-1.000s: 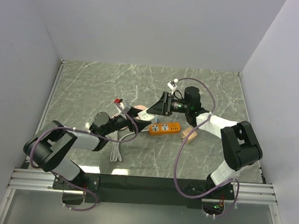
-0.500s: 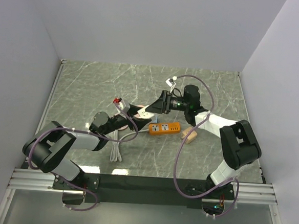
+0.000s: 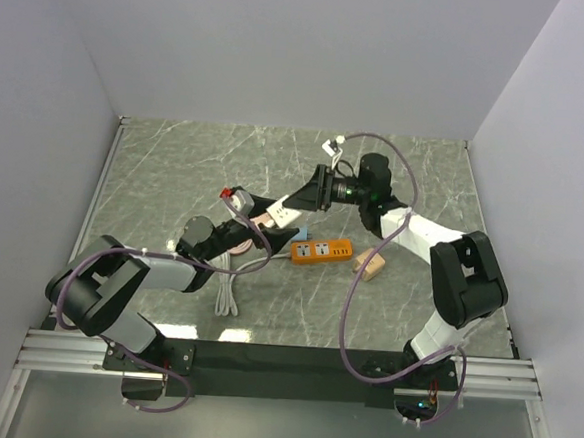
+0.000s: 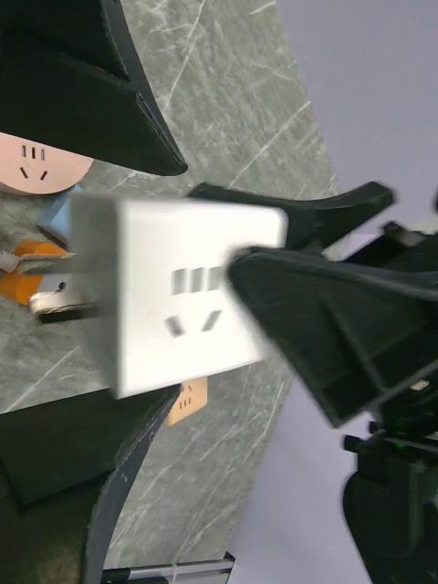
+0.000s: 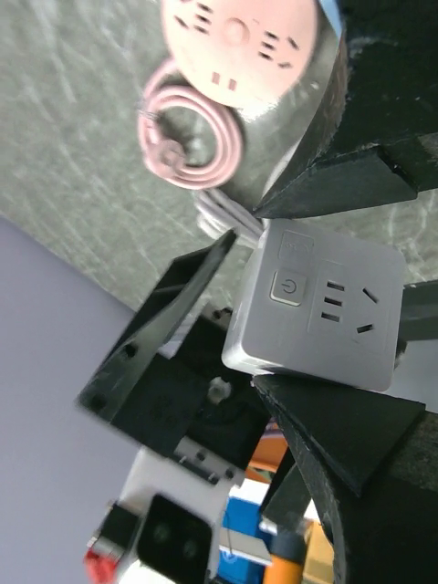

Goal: Insert the plug

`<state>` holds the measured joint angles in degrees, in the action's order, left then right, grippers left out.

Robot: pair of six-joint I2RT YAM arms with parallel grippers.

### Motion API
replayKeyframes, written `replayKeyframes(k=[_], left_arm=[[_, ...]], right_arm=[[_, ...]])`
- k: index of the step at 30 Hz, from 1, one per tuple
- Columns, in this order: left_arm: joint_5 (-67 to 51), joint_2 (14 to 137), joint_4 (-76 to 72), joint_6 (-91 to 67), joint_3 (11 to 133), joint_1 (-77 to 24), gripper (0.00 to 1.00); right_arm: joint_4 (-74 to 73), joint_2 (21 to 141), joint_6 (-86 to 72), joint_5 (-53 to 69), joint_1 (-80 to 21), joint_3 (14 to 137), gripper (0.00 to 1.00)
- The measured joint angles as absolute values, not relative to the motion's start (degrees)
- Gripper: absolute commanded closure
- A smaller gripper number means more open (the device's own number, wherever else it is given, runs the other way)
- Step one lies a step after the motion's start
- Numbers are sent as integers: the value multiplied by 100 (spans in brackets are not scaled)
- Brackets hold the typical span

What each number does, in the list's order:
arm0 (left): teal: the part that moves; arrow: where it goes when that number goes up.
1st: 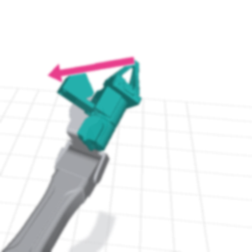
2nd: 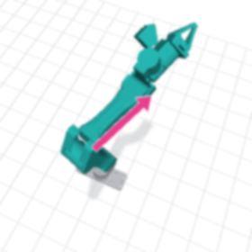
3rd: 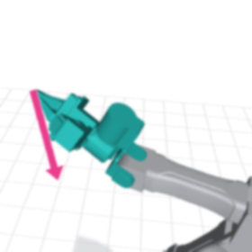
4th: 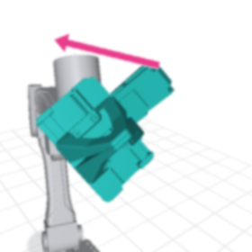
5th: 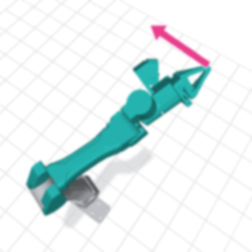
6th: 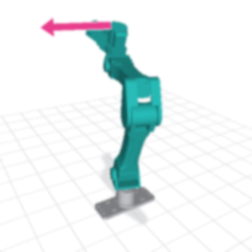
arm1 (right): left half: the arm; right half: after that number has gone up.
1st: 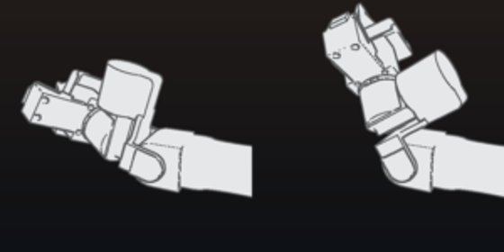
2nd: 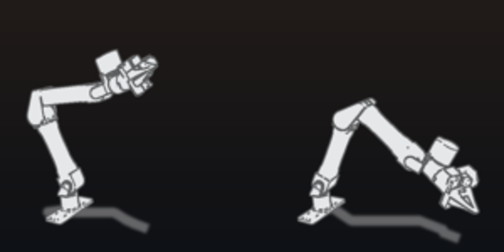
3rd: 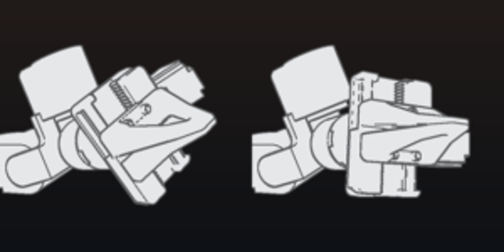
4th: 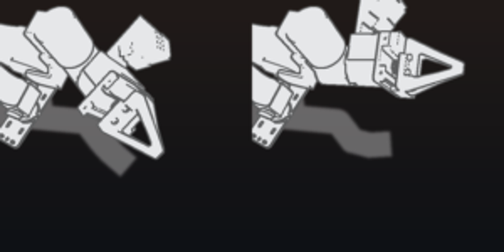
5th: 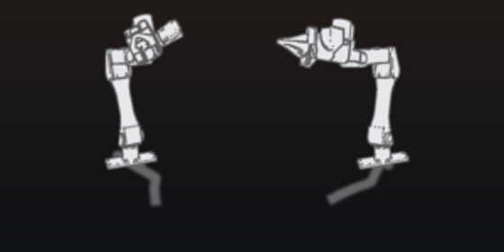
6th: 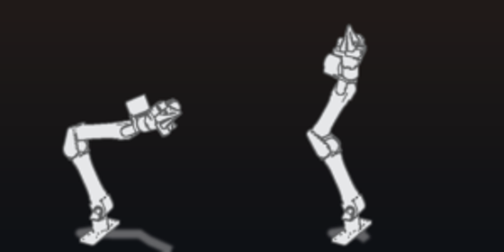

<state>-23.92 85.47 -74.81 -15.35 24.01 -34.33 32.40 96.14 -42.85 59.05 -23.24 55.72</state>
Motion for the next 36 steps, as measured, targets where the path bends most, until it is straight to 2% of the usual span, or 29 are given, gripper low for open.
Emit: replayKeyframes(k=[8, 17, 19, 22, 27, 34, 35, 36], left_arm=[[-2123, 8047, -7271, -1520, 2161, -3422, 1], [-2064, 6333, -6213, -1441, 1640, -3267, 1], [-1938, 6108, -5931, -1463, 1643, -3138, 4], [-1621, 6095, -5468, -1559, 1776, -2989, 7], [-1166, 6954, -4827, -1940, 2379, -2847, 12], [-1066, 7915, -4466, -2346, 2746, -2714, 37], [-1070, 8025, -4451, -2379, 2801, -2685, 43], [-1090, 8143, -4451, -2434, 2864, -2644, 44]], right_arm=[[1874, 9675, -3310, 5527, -1988, 6814, 100], [904, 9703, -2488, 4379, -1723, 6971, 100], [832, 9701, -2366, 4165, -1734, 6969, 100], [832, 9657, -2198, 3852, -1787, 6873, 100], [794, 9585, -1850, 3218, -2137, 6632, 100], [722, 9594, -1352, 2528, -2825, 6608, 100], [672, 9601, -1262, 2405, -2921, 6622, 100], [604, 9620, -1190, 2270, -3006, 6648, 100]])
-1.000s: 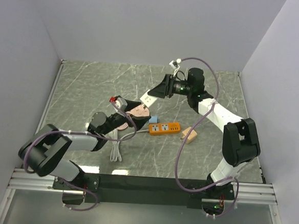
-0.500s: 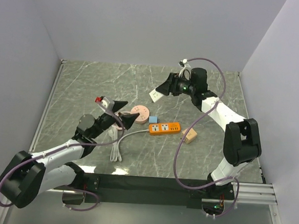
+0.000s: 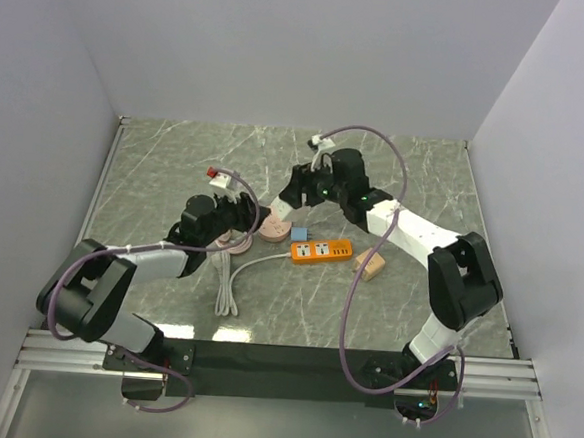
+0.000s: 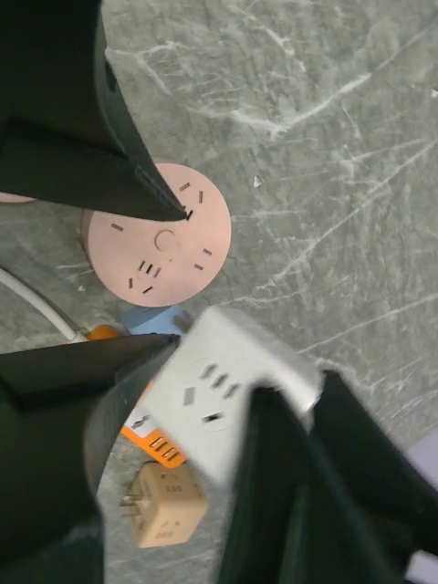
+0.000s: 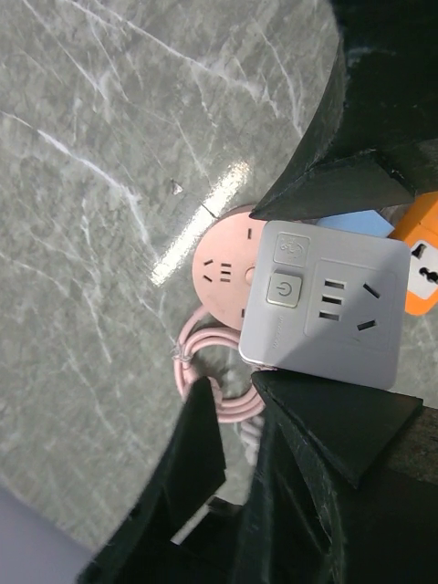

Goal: Insert the plug

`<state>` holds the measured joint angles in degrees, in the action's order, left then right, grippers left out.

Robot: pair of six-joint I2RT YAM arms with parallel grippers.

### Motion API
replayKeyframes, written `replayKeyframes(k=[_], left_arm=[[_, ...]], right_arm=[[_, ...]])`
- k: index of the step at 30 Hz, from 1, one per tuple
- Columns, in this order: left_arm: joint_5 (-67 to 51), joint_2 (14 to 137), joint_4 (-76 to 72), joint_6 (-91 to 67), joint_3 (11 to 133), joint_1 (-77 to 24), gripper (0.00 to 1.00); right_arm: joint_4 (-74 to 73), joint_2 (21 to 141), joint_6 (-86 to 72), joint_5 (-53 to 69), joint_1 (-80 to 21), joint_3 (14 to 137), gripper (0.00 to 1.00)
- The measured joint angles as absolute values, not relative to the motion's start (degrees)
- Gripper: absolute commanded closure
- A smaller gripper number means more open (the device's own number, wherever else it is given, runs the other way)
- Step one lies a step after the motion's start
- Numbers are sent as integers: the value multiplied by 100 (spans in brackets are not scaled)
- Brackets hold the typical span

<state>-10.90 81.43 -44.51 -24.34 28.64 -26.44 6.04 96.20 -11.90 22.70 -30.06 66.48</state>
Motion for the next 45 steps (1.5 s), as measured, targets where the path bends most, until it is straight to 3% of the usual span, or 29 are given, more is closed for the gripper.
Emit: replayKeyframes(k=[11, 45], left_arm=[[-1127, 9166, -4386, -2884, 3264, -2241, 53], [-1216, 10217, -4711, -3417, 3444, -2228, 56]], right_arm=[[410, 9939, -729, 1431, -3363, 6751, 100], [552, 10313, -104, 364, -3931, 6753, 100]])
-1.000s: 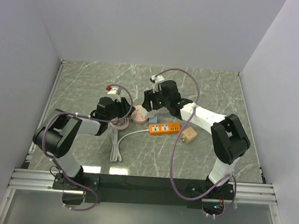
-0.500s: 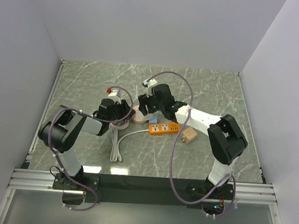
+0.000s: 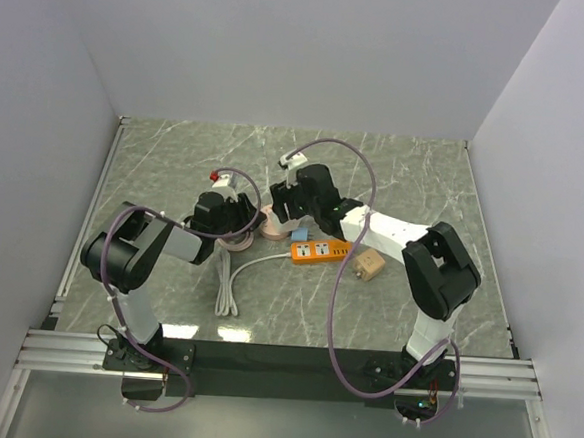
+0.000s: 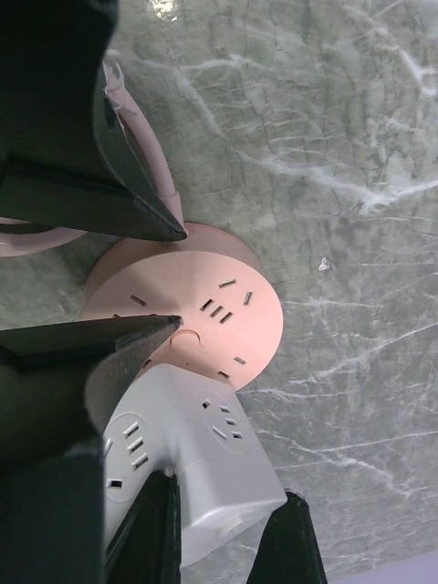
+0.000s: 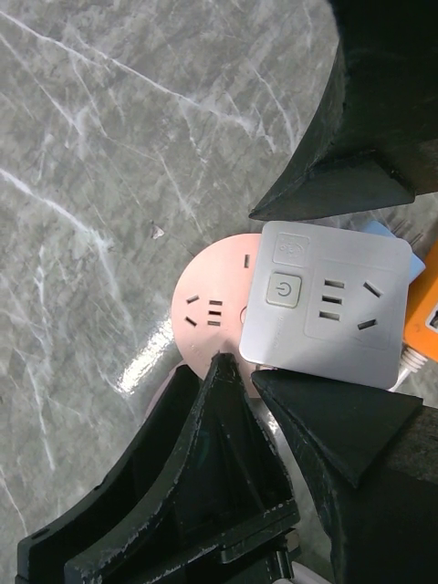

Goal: Insert the plug

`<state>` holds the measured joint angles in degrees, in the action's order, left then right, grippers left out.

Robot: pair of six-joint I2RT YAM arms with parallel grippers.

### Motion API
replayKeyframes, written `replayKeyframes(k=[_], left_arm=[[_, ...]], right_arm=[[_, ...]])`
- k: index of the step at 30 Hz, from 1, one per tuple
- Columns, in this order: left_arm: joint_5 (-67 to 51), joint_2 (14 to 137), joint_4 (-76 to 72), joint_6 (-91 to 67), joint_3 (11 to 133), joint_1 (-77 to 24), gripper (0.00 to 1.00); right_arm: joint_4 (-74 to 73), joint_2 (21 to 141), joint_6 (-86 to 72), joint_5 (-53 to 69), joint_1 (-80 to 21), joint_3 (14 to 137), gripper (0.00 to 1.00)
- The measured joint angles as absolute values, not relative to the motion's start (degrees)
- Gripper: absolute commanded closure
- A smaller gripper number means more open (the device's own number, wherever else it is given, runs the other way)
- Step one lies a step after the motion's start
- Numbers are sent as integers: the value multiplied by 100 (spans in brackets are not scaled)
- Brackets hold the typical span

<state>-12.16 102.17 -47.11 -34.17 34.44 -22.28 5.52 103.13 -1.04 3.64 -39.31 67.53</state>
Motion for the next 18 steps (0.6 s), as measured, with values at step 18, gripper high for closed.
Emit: replayKeyframes(k=[18], left_arm=[[-1264, 10267, -4709, -3417, 3496, -2206, 57]], right_arm=[[1041, 10335, 185, -416, -4307, 6512, 100]])
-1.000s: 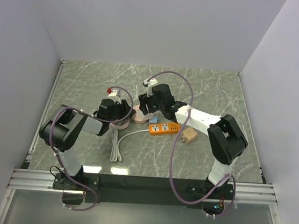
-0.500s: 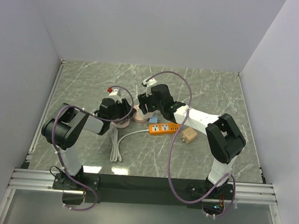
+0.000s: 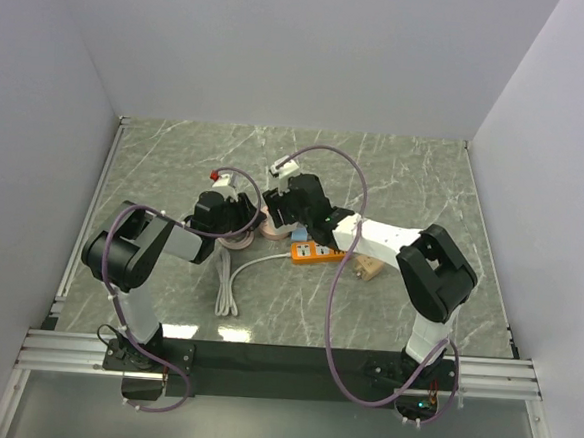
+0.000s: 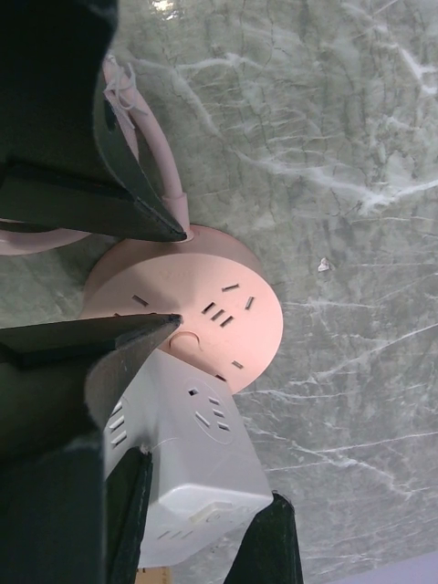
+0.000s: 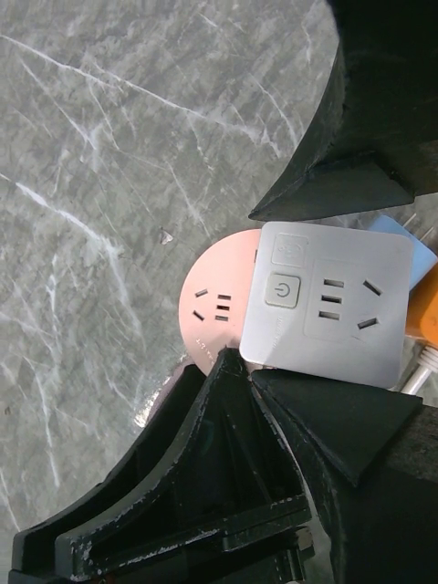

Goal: Insert the plug

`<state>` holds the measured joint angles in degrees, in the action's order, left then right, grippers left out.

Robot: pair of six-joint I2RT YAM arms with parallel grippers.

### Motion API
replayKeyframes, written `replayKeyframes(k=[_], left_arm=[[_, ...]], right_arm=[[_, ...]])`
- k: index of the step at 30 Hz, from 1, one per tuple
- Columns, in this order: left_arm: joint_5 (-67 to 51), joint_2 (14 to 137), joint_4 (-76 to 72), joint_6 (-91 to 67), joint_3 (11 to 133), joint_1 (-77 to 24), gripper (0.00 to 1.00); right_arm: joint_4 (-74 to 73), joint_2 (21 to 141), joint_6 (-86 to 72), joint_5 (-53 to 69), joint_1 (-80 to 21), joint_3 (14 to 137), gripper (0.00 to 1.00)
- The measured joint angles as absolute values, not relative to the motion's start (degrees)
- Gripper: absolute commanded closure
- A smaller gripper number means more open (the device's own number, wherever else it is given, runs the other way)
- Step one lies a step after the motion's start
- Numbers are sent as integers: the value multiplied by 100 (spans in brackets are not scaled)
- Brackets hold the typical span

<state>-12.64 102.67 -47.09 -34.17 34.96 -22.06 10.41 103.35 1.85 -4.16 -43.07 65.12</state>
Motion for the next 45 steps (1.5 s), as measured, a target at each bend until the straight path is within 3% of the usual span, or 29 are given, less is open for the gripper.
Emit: replayKeyframes(k=[22, 45], left_arm=[[-1391, 10335, -4609, -3417, 3496, -2191, 58], [-1531, 10414, -4729, -3435, 3503, -2132, 60]], right_arm=[[1839, 10027, -62, -1057, -4528, 5756, 100], [1935, 10245, -8, -1785, -4875, 5819, 100]])
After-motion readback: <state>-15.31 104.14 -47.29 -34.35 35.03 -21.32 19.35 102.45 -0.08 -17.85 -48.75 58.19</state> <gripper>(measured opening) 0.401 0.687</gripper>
